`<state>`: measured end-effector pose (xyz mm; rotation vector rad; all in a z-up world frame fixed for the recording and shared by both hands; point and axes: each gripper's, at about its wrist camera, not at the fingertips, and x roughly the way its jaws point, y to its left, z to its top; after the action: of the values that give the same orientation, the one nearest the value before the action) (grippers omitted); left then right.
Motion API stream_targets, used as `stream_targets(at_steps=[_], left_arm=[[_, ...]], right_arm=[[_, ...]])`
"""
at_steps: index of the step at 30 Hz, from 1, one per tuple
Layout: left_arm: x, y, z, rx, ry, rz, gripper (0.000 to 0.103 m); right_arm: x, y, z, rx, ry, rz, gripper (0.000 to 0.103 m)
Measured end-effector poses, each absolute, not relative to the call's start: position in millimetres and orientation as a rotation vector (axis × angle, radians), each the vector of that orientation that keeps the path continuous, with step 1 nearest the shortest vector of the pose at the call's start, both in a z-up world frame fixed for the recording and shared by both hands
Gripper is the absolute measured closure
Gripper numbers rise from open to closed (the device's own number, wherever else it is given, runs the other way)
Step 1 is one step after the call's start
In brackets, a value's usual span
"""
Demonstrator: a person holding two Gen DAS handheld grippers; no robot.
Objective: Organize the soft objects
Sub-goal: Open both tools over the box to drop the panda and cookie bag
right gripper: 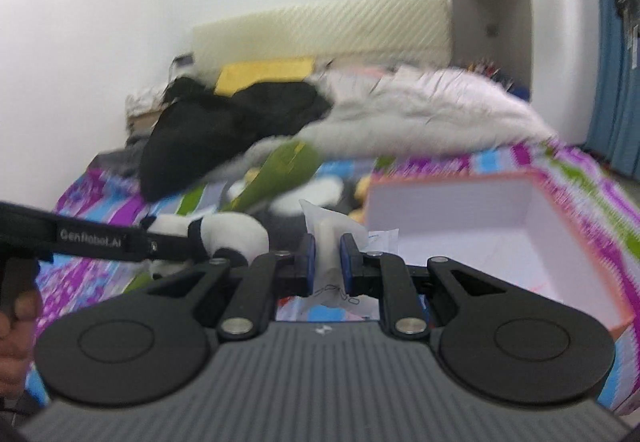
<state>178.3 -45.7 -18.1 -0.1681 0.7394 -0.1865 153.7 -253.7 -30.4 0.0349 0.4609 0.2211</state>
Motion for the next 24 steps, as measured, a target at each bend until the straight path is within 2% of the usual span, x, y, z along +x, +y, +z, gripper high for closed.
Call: stream_targets(at_steps=[6,15,24], left_arm=[[225,-95,-7,-0.163,0.769,-0.277,0.052],[302,-155,-38,-0.16,0.965,-0.333,0.052],[340,-184,-61,-0.112,1.056,-0.331,0.052]], right_arm=[[194,-297,-21,0.037,0.474,0.116,0.086],[251,-354,-64,0.101,0.712,0.032,0.086],[255,-387,-94,0.125,0.809,-0.002,0.086]])
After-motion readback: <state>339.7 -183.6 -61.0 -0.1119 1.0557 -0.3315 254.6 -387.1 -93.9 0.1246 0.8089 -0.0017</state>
